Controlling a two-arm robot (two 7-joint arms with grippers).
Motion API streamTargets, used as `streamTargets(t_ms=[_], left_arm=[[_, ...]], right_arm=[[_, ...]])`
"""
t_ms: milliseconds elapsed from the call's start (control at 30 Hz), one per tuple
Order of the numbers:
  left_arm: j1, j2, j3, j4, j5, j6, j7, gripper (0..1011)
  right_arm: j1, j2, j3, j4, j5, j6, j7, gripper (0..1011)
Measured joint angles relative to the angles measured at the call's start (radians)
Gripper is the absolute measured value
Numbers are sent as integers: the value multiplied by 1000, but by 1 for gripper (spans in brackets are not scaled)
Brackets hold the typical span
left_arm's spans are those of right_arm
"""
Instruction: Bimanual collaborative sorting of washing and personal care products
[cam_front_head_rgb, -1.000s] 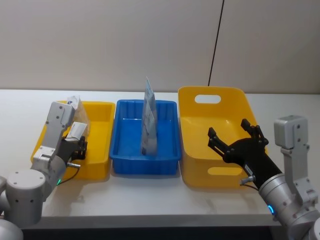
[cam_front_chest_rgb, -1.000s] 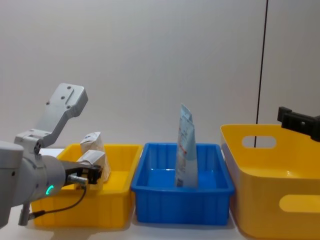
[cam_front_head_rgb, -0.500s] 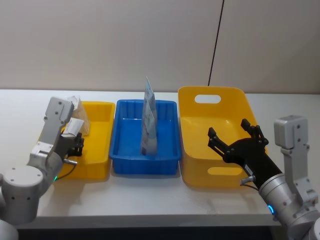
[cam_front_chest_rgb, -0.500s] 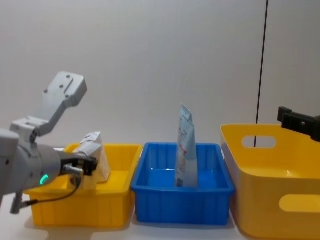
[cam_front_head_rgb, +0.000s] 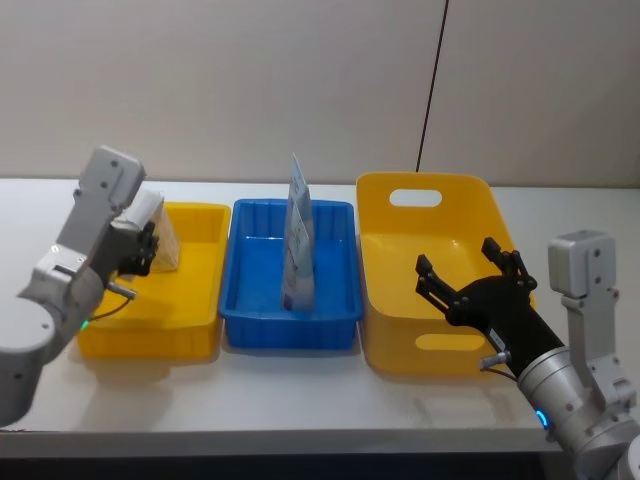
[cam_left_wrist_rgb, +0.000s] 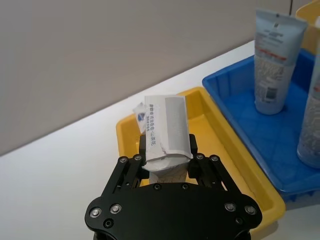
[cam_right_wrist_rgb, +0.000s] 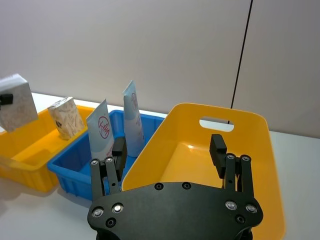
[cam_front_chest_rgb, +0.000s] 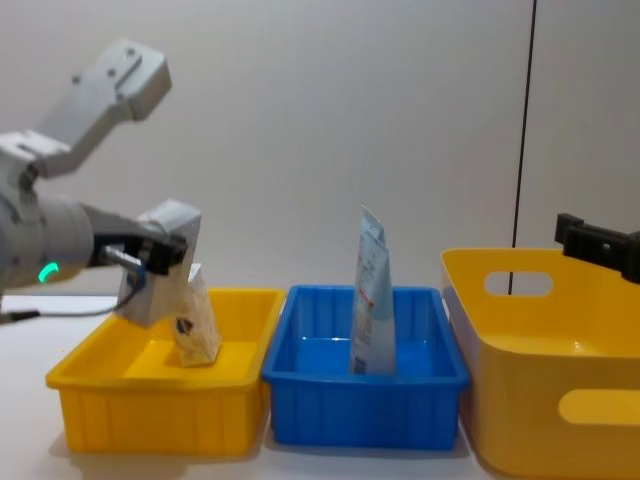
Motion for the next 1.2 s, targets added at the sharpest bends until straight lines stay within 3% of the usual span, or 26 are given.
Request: streamTargets(t_ms=[500, 1200], left_arm=[[-4, 100, 7, -145, -19, -19, -166, 365], [-62, 171, 19, -192, -134, -93, -433, 365]], right_arm=[[0, 0, 0, 0, 0, 0, 0, 1000], [0, 0, 0, 0, 0, 0, 0, 1000]])
